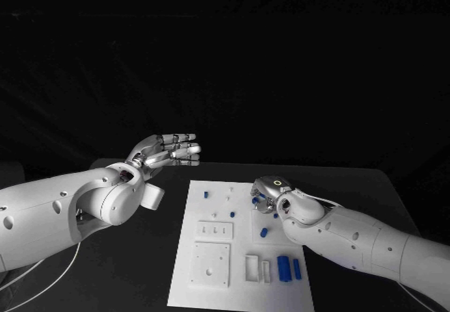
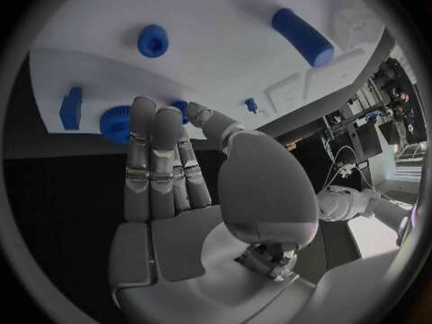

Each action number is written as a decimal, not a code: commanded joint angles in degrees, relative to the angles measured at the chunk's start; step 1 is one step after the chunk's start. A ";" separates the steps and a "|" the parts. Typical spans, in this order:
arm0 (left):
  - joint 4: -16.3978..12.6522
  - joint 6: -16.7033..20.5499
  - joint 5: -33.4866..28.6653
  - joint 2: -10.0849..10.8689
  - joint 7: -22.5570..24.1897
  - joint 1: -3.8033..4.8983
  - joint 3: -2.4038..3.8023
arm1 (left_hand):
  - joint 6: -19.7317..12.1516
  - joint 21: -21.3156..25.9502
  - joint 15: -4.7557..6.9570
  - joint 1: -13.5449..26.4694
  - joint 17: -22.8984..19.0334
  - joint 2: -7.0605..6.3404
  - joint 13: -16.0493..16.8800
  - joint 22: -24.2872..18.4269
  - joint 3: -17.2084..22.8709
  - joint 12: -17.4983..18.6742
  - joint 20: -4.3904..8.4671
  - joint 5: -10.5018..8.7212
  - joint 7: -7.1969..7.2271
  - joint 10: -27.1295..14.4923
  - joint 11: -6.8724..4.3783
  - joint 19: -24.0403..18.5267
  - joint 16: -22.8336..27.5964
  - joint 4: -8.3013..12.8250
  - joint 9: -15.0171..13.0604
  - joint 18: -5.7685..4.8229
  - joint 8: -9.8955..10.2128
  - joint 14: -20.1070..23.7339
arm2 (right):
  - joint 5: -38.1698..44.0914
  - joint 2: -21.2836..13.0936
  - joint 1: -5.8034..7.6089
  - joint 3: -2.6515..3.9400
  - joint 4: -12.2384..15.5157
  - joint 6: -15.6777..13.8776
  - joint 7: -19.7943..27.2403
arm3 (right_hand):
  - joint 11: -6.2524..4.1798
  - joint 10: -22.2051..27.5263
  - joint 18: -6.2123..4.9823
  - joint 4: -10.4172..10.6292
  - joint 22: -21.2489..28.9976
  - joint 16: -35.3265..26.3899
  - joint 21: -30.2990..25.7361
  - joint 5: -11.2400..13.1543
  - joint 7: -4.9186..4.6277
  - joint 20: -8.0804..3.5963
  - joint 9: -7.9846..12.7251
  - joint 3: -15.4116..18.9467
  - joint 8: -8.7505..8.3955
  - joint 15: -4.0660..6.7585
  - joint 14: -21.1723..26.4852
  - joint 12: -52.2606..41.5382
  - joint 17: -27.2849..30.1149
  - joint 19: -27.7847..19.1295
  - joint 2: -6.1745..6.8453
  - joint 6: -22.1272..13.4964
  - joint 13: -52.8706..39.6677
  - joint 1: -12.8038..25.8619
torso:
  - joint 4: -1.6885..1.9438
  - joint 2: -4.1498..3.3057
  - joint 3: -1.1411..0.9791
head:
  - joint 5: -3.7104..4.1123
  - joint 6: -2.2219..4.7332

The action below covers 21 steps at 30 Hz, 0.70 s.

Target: Assemble the parts on the task board

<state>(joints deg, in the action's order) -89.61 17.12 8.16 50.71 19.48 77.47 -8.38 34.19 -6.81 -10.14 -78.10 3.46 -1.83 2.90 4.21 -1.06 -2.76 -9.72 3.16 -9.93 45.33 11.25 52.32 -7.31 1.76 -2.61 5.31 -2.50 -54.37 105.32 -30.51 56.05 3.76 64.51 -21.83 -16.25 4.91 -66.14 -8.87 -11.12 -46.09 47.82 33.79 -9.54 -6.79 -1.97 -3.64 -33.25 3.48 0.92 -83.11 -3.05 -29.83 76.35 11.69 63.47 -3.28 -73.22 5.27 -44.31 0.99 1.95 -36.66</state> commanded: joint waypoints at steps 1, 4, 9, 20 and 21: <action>0.14 -1.14 0.50 -0.20 0.52 0.21 0.04 | -0.49 0.23 -0.27 0.14 0.09 -0.50 0.05 0.06 0.34 -0.21 0.10 -0.33 -1.98 -0.32 0.07 -0.03 0.01 -0.15 -0.03 -0.81 -0.16 -0.27 | 1.35 0.11 -0.03 0.00 -0.05 -1.02 -1.20 | -0.23 -1.05 -0.50 0.07 -0.54 0.34 -0.48 0.46 -0.08 -0.14 -0.12 -0.68 0.14 0.12 0.39 -0.23 0.02 0.57 0.21 0.60 -0.09 -0.06 | 0.12 -0.53 0.12 | 0.28 0.18; 0.24 -1.13 0.54 -0.20 0.38 0.22 0.04 | -0.74 0.24 -0.25 0.20 0.09 -0.38 0.05 0.07 0.33 -0.21 0.12 -0.32 -2.10 -0.35 0.08 0.06 -0.04 -0.19 -0.01 -0.79 -0.12 -0.32 | 1.47 0.06 -0.04 -0.01 -0.08 -0.78 -1.36 | -0.59 -2.43 -0.34 0.09 -1.17 0.59 -0.51 0.90 0.12 -0.40 -0.15 -1.47 0.13 0.38 0.36 -0.23 -0.16 0.74 -0.06 1.26 -0.11 -0.08 | 0.22 -0.69 0.17 | 0.29 0.05; 0.31 -1.05 0.60 -0.15 0.11 0.22 0.04 | -1.64 -0.09 -0.14 0.18 0.09 -0.38 0.04 0.21 0.35 -0.19 0.25 -0.30 -2.21 -0.80 0.11 0.67 -0.27 -0.20 0.04 -0.56 -0.08 -0.63 | 1.93 -0.06 -0.05 -0.01 0.00 -0.82 -1.98 | -1.38 -5.22 0.27 0.05 -2.93 1.06 0.12 2.29 0.64 -0.96 -0.30 -3.19 0.17 0.92 0.47 -0.23 -0.49 1.04 -0.78 3.16 -0.17 -0.37 | 0.21 -1.00 0.21 | 0.45 0.16; 0.40 -1.10 0.48 -0.04 -0.17 0.23 0.04 | -1.53 -0.32 -0.07 0.21 0.09 -0.39 0.04 0.24 0.41 -0.20 0.31 -0.30 -2.18 -0.75 0.02 1.03 -0.41 -0.32 0.02 -0.44 -0.11 -0.89 | 2.28 -0.08 -0.06 -0.01 0.88 -1.43 -2.05 | -2.98 -10.43 1.97 -0.71 -8.04 1.50 2.81 3.02 1.61 -2.31 -0.70 -2.53 0.34 2.19 0.73 -0.40 -1.00 0.95 -2.09 6.44 -0.48 -1.24 | 0.14 -1.33 0.15 | 0.41 0.21; 0.41 -1.12 0.47 -0.05 -0.18 0.23 0.04 | -1.53 -0.32 -0.07 0.21 0.09 -0.39 0.04 0.24 0.41 -0.20 0.31 -0.30 -2.18 -0.75 0.02 1.03 -0.41 -0.32 0.02 -0.44 -0.11 -0.89 | 2.34 -0.06 -0.06 -0.01 0.93 -1.77 -2.10 | -3.17 -11.00 2.09 -0.80 -8.35 1.47 3.04 3.15 1.75 -2.40 -0.82 -2.33 0.38 2.27 0.72 -0.40 -0.99 1.00 -2.25 6.95 -0.52 -1.39 | 0.15 -1.35 0.16 | 0.43 0.27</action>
<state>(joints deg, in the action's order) -89.16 17.00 8.32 50.69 19.06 77.49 -8.39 32.81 -6.81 -10.24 -78.10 3.45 -1.82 2.89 4.41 -0.90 -2.76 -9.41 3.16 -9.78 44.82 11.36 53.06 -7.53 1.60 -2.60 5.32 -2.50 -54.88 106.77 -30.60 56.14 3.85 65.38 -22.86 -17.79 2.61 -75.80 -7.37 -11.92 -54.33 49.14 36.65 -6.65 -5.11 -4.10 -4.21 -35.73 3.49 2.85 -82.32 -3.29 -30.79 77.29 10.28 70.01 -3.42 -74.43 5.42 -45.53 1.17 2.35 -36.51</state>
